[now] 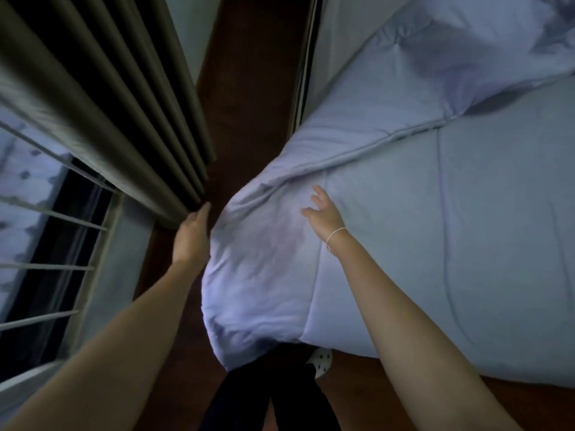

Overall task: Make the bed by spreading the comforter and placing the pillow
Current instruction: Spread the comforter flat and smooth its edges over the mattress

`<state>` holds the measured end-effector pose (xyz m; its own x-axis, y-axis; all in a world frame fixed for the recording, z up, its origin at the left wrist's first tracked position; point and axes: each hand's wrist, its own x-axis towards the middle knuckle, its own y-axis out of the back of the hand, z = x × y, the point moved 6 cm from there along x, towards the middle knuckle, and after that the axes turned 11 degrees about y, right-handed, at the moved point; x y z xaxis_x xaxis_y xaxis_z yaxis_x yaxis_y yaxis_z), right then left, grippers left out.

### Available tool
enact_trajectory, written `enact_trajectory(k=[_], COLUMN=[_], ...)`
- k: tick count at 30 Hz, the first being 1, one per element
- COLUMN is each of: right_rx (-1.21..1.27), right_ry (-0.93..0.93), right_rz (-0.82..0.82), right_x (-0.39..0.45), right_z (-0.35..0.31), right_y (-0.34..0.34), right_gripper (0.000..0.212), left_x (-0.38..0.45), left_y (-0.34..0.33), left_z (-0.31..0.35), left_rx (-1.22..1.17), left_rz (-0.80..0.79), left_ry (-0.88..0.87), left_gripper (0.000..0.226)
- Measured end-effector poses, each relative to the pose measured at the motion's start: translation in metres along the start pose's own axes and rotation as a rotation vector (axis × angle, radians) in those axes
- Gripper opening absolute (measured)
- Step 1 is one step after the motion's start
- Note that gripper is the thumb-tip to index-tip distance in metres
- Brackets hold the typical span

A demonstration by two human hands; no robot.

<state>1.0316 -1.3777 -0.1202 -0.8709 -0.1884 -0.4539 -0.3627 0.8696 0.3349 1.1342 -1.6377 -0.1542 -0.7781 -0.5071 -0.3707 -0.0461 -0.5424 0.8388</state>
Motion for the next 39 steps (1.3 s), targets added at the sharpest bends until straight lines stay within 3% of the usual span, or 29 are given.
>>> enact_trajectory(k=[2,4,7,9,11,14,19,24,31,39], right_rx=[-0.170,-0.410,-0.722,-0.873,-0.920,-0.913,-0.883,-0.668,-0.527,-0.405], right_ry=[0.010,-0.096,-0.338,-0.336,-0.300,-0.302,-0.303,-0.400,-0.506,-0.413], right_rz=[0.109,0.161,-0.081,-0.225,-0.249,-0.283,-0.217,0.112,0.332,0.451], right_x=[0.004,0.002,-0.016,-0.024,-0.023,-0.019,-0.022,-0.011,0.017,0.073], right_z=[0.003,0.019,0.062,0.085,0.091,0.090,0.079,0.044,-0.019,-0.090], right_y=[0.007,0.018,0.022,0.020,0.020,0.019,0.024,0.019,0.021,0.032], right_gripper=[0.063,0.067,0.086,0.105,0.112,0.113,0.098,0.055,0.067,0.078], left_x=[0.014,0.021,0.010,-0.003,-0.016,-0.021,-0.004,0.039,0.130,0.196], left_y=[0.013,0.013,-0.015,-0.043,-0.068,-0.090,-0.075,-0.031,0.051,0.120], left_z=[-0.012,0.002,0.057,0.085,0.097,0.094,0.101,0.136,0.201,0.267], left_rx=[0.036,0.060,0.169,0.323,0.493,0.645,0.637,0.649,0.651,0.623], left_rz=[0.030,0.026,-0.034,-0.103,-0.161,-0.281,-0.296,-0.325,-0.224,-0.133], left_ry=[0.090,0.015,-0.329,-0.466,-0.501,-0.435,-0.414,-0.482,-0.674,-0.868], left_gripper=[0.071,0.070,0.065,0.064,0.070,0.070,0.072,0.070,0.072,0.065])
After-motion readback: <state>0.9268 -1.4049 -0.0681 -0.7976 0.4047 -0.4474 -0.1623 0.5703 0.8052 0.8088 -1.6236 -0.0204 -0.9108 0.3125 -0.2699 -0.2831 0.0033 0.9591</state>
